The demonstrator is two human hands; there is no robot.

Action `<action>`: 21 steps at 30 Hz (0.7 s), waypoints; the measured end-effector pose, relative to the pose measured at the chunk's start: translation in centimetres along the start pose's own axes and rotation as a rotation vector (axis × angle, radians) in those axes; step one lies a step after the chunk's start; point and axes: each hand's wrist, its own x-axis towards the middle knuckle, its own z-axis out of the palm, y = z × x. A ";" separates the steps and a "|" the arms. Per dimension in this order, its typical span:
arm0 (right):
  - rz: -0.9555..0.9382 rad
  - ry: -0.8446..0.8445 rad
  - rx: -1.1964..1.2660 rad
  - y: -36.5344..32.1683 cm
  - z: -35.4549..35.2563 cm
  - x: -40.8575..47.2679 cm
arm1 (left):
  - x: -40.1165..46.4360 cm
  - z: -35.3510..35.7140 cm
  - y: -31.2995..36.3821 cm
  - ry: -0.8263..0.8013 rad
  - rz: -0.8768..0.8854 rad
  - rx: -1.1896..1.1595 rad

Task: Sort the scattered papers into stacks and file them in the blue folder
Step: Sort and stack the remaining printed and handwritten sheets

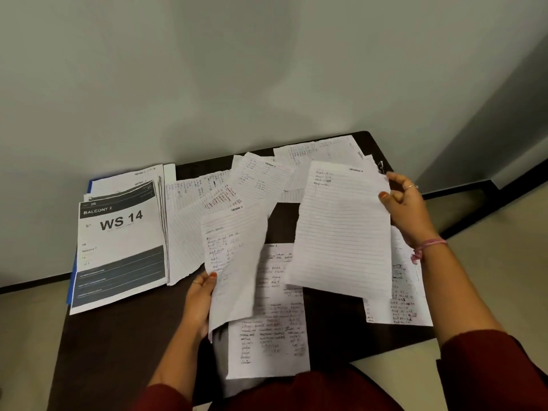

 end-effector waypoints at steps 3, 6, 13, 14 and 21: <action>0.061 -0.050 0.032 0.7 -0.1 -0.9 | -0.2 1.1 0.1 -0.034 -0.028 -0.023; 0.122 -0.107 0.047 2.3 0.2 -1.4 | -0.4 2.6 -0.1 -0.092 -0.078 -0.065; 0.117 -0.264 -0.011 4.8 0.5 -2.1 | -0.9 7.0 0.2 -0.181 -0.163 -0.098; 0.098 -0.285 -0.048 5.0 0.4 -2.1 | -0.9 7.5 0.3 -0.180 -0.181 -0.093; 0.105 -0.366 -0.164 5.7 -1.8 -1.5 | -1.7 11.0 0.8 -0.314 -0.395 -0.233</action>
